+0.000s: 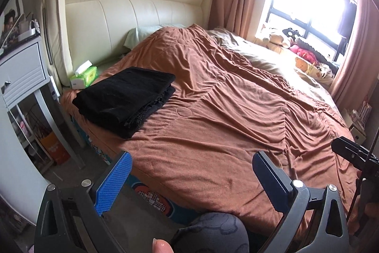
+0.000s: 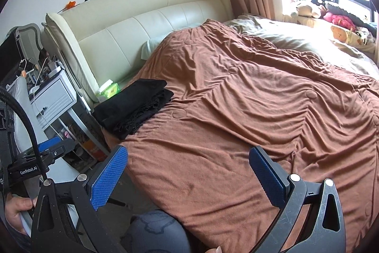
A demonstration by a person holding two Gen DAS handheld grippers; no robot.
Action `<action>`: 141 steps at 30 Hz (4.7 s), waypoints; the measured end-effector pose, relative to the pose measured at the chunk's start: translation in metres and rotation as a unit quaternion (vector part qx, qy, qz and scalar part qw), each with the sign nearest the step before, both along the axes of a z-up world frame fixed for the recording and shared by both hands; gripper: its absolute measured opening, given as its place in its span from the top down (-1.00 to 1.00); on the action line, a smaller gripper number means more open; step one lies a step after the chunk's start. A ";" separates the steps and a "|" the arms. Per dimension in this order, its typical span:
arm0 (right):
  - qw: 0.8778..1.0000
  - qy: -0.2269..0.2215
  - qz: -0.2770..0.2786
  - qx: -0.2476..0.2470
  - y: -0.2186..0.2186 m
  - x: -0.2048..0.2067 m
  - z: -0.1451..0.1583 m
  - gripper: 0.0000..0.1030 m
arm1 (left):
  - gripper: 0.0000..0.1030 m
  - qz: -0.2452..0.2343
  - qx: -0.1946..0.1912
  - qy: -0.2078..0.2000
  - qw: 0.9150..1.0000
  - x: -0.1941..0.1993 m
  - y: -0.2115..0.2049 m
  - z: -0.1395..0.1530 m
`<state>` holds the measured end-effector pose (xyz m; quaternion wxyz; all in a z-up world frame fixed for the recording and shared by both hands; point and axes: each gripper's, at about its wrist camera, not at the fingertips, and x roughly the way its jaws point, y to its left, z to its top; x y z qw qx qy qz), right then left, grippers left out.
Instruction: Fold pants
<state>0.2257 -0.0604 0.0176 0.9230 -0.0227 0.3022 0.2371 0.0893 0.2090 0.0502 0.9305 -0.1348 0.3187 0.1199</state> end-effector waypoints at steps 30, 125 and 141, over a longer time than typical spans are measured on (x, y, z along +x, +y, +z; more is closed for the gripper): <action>0.985 -0.099 -0.135 -0.031 -0.067 -0.249 -0.010 -1.00 | -0.99 -0.135 0.079 -0.080 0.984 -0.133 -0.145 0.022; 0.977 -0.108 -0.175 -0.048 -0.086 -0.258 -0.045 -1.00 | -0.99 -0.118 0.102 -0.092 0.983 -0.147 -0.134 0.001; 0.977 -0.112 -0.177 -0.047 -0.089 -0.257 -0.045 -1.00 | -0.99 -0.119 0.110 -0.097 0.982 -0.149 -0.138 0.002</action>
